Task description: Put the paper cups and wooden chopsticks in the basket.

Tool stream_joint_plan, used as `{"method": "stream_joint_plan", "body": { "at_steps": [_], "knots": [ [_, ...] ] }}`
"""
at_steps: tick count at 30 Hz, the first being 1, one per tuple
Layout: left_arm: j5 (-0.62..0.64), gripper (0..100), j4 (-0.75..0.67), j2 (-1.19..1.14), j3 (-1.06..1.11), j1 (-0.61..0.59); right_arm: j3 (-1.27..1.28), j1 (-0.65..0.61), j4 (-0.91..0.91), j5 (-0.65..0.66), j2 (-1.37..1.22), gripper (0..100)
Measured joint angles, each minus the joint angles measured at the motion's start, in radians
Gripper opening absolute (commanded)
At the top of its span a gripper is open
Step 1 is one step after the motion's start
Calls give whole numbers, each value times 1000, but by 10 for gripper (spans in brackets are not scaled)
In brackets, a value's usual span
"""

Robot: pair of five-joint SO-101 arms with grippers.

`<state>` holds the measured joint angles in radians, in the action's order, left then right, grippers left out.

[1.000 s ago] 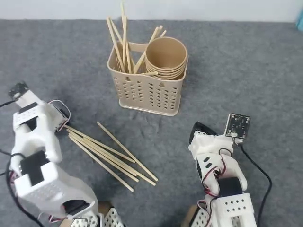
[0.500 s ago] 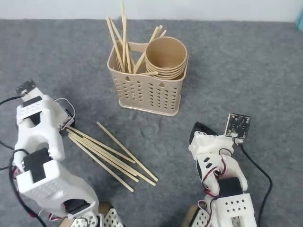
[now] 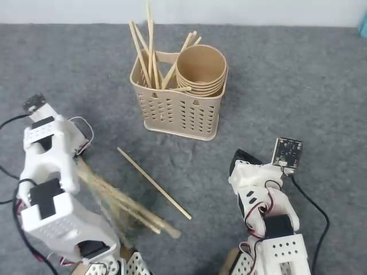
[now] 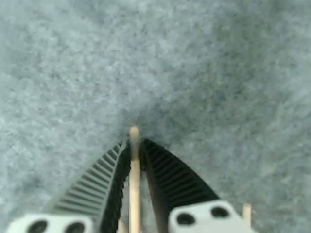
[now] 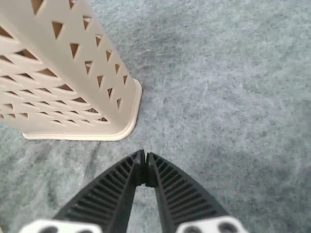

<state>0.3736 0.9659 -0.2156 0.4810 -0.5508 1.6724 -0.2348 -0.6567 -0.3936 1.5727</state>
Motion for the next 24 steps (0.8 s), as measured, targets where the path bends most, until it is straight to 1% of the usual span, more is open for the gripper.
{"method": "stream_joint_plan", "body": {
  "at_steps": [5,9,14,20,24],
  "knots": [
    [5,12,-5,5,0,14,0,0,0,0,0,8],
    [15,12,-5,97,0,35,0,0,0,0,0,8],
    [23,12,-5,319,0,54,0,0,0,0,0,8],
    [26,12,-11,660,2,101,0,0,0,0,0,8],
    [8,12,-104,878,2,163,0,0,0,0,0,8]
  ]
}}
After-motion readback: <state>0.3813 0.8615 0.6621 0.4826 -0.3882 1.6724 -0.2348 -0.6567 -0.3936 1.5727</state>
